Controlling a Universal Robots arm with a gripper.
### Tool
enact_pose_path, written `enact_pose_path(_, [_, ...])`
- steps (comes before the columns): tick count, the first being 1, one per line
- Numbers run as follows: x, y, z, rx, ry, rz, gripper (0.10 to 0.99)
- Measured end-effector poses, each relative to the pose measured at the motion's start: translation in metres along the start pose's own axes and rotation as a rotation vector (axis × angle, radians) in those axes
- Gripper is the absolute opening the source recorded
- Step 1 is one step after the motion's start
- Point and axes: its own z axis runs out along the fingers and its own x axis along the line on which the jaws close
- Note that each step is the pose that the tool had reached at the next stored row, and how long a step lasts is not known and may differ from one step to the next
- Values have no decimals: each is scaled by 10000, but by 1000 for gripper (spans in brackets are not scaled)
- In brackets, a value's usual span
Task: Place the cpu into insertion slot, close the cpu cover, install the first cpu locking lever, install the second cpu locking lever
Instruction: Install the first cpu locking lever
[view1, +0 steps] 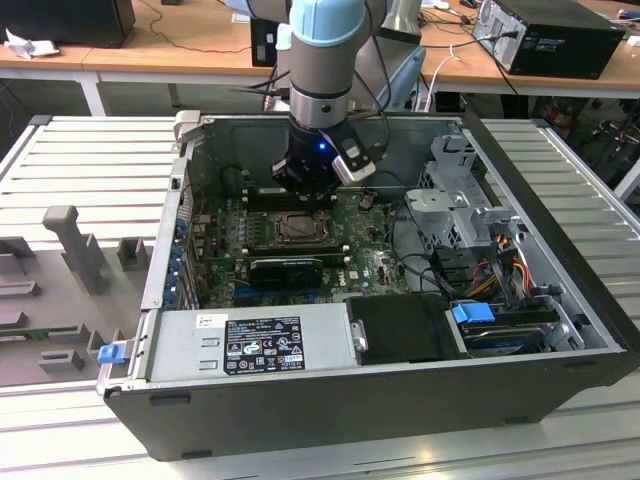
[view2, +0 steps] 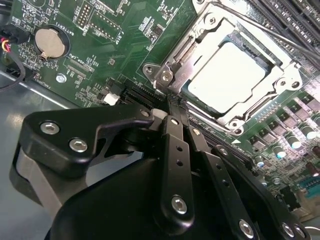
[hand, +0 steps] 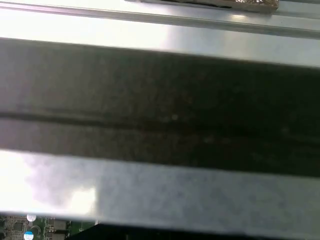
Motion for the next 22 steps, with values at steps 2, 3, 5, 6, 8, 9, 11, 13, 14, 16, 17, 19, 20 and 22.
enact_pose_path(2, [-3, -1, 13, 0, -1, 1, 106])
enact_pose_path(3, [-5, -2, 21, -1, 0, 1, 106])
enact_pose_path(5, [-8, -5, 29, -20, 1, 2, 106])
enact_pose_path(6, [-11, -4, 30, -168, -14, 2, 106])
enact_pose_path(8, [-11, -1, 25, -254, -26, 3, 106])
enact_pose_path(9, [-12, 2, -3, -254, -26, 4, 106])
enact_pose_path(11, [-12, 7, -72, -248, -22, 3, 106])
enact_pose_path(13, [-13, 14, -151, -248, -22, 3, 106])
enact_pose_path(14, [-14, 15, -162, -248, -21, 2, 106])
enact_pose_path(16, [-12, -1, -164, -249, -22, 1, 106])
enact_pose_path(17, [-11, -17, -166, -247, -21, 2, 106])
enact_pose_path(19, [-9, -37, -167, -247, -22, 3, 106])
enact_pose_path(20, [-8, -48, -168, -248, -22, 3, 106])
enact_pose_path(22, [-7, -63, -169, -247, -22, 3, 106])
